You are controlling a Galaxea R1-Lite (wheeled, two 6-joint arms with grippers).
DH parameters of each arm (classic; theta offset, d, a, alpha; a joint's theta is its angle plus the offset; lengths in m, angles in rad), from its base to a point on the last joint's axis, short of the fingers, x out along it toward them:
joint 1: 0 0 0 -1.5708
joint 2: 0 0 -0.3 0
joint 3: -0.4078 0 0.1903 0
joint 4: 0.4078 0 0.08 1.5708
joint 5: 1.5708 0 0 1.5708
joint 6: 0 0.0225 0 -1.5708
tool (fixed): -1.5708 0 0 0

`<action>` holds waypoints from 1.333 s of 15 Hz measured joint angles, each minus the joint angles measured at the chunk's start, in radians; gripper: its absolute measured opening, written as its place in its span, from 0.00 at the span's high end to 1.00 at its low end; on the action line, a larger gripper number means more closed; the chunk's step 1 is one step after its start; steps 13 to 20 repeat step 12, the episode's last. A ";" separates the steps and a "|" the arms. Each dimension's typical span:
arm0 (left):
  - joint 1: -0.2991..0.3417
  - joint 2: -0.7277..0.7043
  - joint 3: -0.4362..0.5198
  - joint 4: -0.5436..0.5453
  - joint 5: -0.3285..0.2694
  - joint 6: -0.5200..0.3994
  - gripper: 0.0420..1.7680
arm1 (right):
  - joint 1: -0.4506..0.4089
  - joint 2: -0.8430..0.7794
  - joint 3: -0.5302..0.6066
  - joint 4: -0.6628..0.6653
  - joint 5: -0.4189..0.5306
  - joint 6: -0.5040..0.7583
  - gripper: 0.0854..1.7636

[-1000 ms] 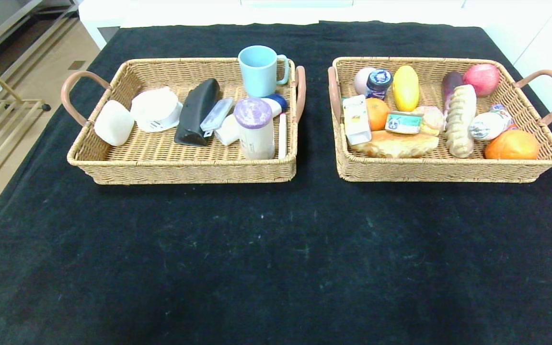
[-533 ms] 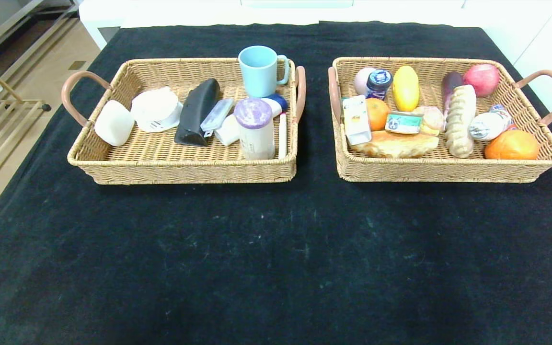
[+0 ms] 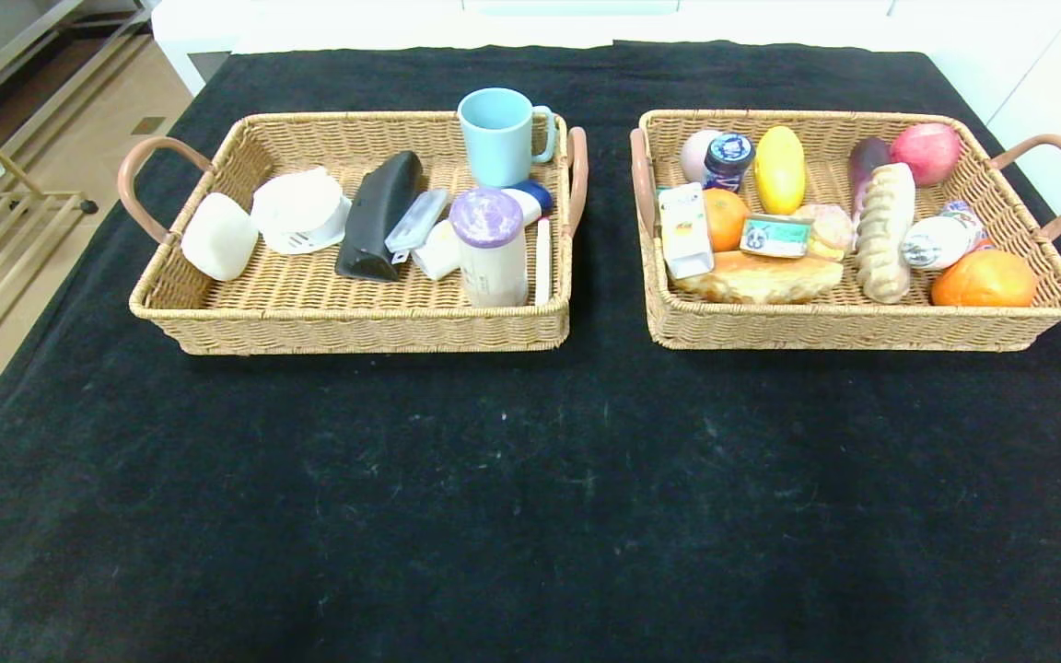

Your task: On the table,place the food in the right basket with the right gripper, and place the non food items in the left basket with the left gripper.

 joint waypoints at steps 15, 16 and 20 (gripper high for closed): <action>0.000 0.000 0.179 -0.018 0.099 -0.048 0.03 | 0.001 -0.002 0.106 0.006 -0.013 0.155 0.03; 0.000 0.000 0.179 -0.018 0.099 -0.048 0.03 | 0.001 -0.002 0.106 0.006 -0.013 0.155 0.03; 0.000 0.000 0.179 -0.018 0.099 -0.048 0.03 | 0.001 -0.002 0.106 0.006 -0.013 0.155 0.03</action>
